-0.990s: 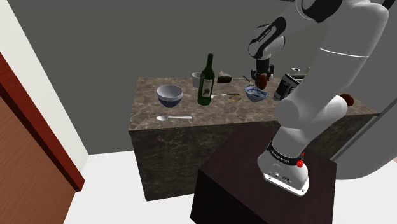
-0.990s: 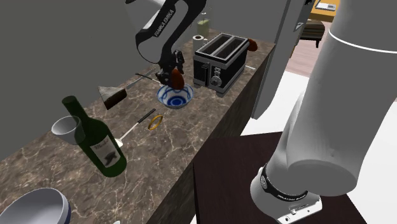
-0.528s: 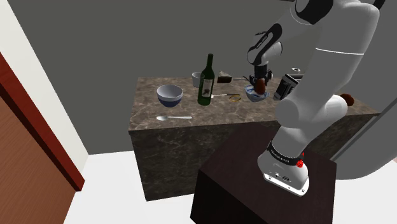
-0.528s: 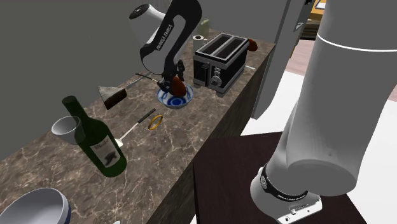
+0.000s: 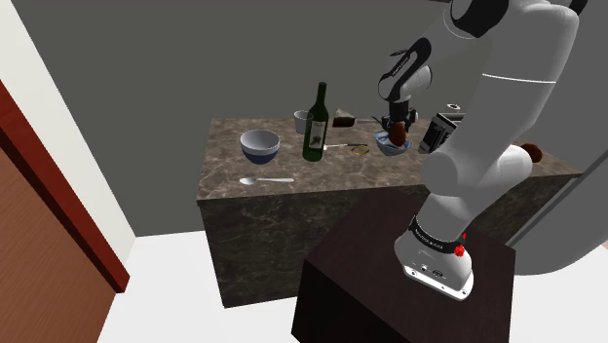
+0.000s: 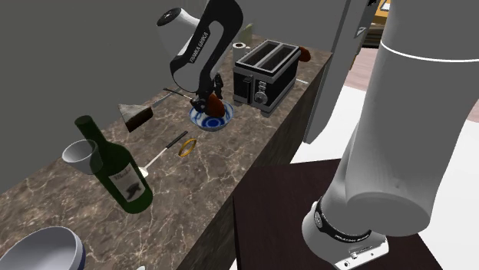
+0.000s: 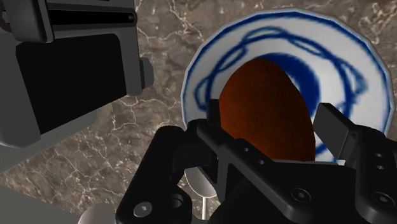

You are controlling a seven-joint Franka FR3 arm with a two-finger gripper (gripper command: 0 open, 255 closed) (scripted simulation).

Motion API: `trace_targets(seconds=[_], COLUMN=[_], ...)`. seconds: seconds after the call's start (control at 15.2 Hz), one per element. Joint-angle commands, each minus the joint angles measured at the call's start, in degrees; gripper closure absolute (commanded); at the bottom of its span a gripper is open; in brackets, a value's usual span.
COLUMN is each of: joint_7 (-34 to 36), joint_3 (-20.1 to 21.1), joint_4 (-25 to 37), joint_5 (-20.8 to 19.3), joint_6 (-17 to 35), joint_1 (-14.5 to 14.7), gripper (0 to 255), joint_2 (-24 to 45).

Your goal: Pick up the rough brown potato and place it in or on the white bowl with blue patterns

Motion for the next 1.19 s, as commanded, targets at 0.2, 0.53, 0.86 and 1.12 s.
trace_targets(seconds=[0.2,0.53,0.86,1.12], joint_7=[0.0,-0.2,-0.3,-0.3], joint_3=[0.0,0.8,1.0,1.0], joint_4=[0.0,1.3,1.8,1.8], joint_5=[0.0,0.6,0.7,0.7], joint_6=[0.0,-5.6,-7.1,-7.1], joint_1=[0.0,1.1,1.4,1.4], gripper=[0,0,0,0], joint_2=[0.0,-4.0,-5.0,-5.0])
